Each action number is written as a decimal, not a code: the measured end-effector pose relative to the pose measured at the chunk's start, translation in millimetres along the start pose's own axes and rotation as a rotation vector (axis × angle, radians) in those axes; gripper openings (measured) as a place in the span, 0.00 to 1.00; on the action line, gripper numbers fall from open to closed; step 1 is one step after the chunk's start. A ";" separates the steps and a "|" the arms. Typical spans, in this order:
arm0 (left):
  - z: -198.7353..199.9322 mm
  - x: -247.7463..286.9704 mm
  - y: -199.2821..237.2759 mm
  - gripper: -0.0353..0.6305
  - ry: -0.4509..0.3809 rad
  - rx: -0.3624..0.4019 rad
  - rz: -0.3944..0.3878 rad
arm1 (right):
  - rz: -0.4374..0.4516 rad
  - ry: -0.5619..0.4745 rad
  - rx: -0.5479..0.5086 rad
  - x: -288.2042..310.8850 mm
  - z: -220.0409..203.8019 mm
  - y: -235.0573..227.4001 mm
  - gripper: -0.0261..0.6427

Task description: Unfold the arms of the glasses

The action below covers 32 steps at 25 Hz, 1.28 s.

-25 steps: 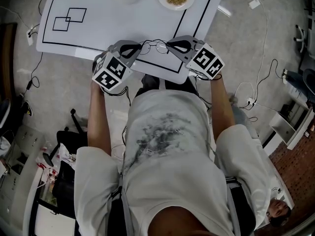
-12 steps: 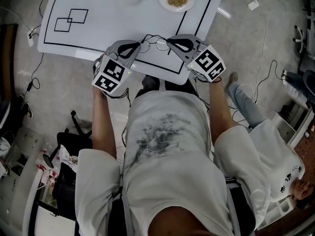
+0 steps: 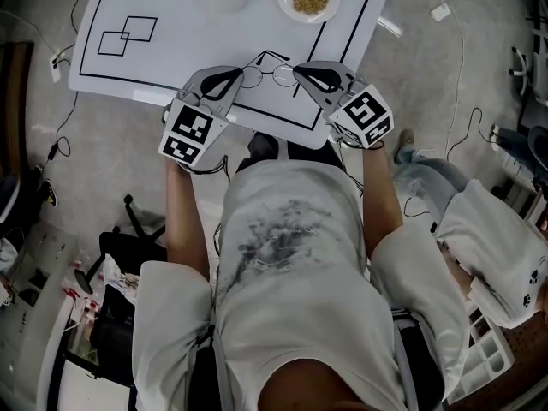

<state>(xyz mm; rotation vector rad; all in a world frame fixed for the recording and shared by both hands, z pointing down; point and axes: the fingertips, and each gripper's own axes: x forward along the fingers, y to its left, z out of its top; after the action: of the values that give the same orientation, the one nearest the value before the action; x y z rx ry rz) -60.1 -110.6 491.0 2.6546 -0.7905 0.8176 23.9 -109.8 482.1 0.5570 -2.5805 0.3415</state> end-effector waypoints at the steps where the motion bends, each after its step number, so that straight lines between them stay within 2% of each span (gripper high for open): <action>1: 2.3 -1.1 0.7 0.06 -0.007 0.000 0.005 | -0.006 -0.007 0.004 -0.9 1.1 -0.2 0.06; 32: 38.6 -18.8 11.5 0.06 -0.170 -0.074 0.167 | -0.165 -0.164 0.069 -21.6 31.1 -14.4 0.06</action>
<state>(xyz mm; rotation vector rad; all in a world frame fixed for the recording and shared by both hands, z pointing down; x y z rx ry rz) -62.5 -126.8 449.7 2.6445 -1.0761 0.5917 35.3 -125.8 446.7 0.8489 -2.6632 0.3421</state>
